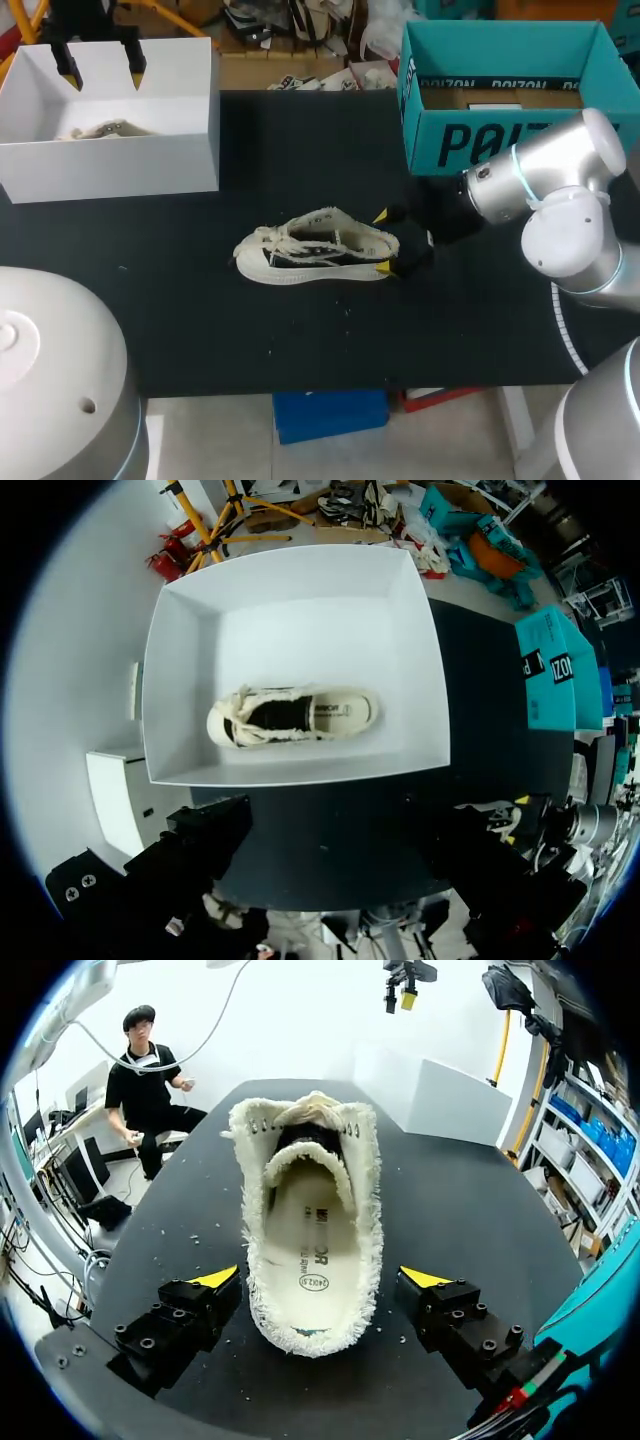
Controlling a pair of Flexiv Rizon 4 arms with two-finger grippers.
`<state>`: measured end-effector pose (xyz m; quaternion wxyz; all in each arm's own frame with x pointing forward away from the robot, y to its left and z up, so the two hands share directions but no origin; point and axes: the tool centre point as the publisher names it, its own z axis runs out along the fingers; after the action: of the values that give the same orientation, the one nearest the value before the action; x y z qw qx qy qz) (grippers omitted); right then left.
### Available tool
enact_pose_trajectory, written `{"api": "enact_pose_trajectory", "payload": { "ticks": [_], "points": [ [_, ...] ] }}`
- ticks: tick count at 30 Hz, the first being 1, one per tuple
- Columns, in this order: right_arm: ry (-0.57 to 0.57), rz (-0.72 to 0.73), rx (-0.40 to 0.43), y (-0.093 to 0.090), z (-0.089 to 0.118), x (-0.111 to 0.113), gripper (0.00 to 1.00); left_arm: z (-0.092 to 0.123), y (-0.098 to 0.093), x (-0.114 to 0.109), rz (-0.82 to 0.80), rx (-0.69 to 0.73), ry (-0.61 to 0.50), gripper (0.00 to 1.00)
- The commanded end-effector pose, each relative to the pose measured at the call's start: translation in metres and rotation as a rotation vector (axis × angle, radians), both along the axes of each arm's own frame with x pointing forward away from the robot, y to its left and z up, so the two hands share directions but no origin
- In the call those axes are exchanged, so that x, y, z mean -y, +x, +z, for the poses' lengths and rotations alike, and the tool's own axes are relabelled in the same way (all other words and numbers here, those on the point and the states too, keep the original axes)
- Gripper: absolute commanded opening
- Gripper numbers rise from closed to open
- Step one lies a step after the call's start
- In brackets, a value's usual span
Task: Take the shoe out of the shoebox, open the shoe tongue, remove and reinsert the insole, then place the shoe into the shoebox
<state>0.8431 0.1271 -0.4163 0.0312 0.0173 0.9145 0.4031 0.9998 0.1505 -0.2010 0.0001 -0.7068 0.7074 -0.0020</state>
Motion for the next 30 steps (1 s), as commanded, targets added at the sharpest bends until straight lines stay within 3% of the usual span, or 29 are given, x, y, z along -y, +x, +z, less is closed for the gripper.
{"api": "enact_pose_trajectory", "payload": {
  "ticks": [1, 15, 16, 17, 27, 30],
  "points": [
    [0.005, 0.0, -0.002, 0.004, -0.006, -0.007, 1.0, 0.0, 0.0, 0.0, 0.001, -0.001, 0.001, 1.0],
    [0.012, 0.002, -0.028, 0.001, -0.019, -0.012, 1.0, 0.0, 0.0, 0.0, 0.001, -0.001, 0.001, 1.0],
    [-0.004, 0.001, -0.033, 0.002, -0.021, -0.012, 0.44, 0.0, 0.0, 0.0, 0.001, -0.001, 0.001, 1.0],
    [0.006, -0.003, -0.034, 0.002, -0.022, -0.011, 0.0, 0.0, 0.0, 0.0, 0.001, -0.001, 0.001, 1.0],
    [0.006, -0.003, -0.034, 0.002, -0.022, -0.011, 0.0, 0.0, 0.0, 0.0, 0.001, -0.001, 0.001, 1.0],
    [0.006, -0.003, -0.034, 0.002, -0.022, -0.011, 0.0, 0.007, -0.008, 0.018, -0.008, -0.002, 0.057, 1.0]
  ]
}}
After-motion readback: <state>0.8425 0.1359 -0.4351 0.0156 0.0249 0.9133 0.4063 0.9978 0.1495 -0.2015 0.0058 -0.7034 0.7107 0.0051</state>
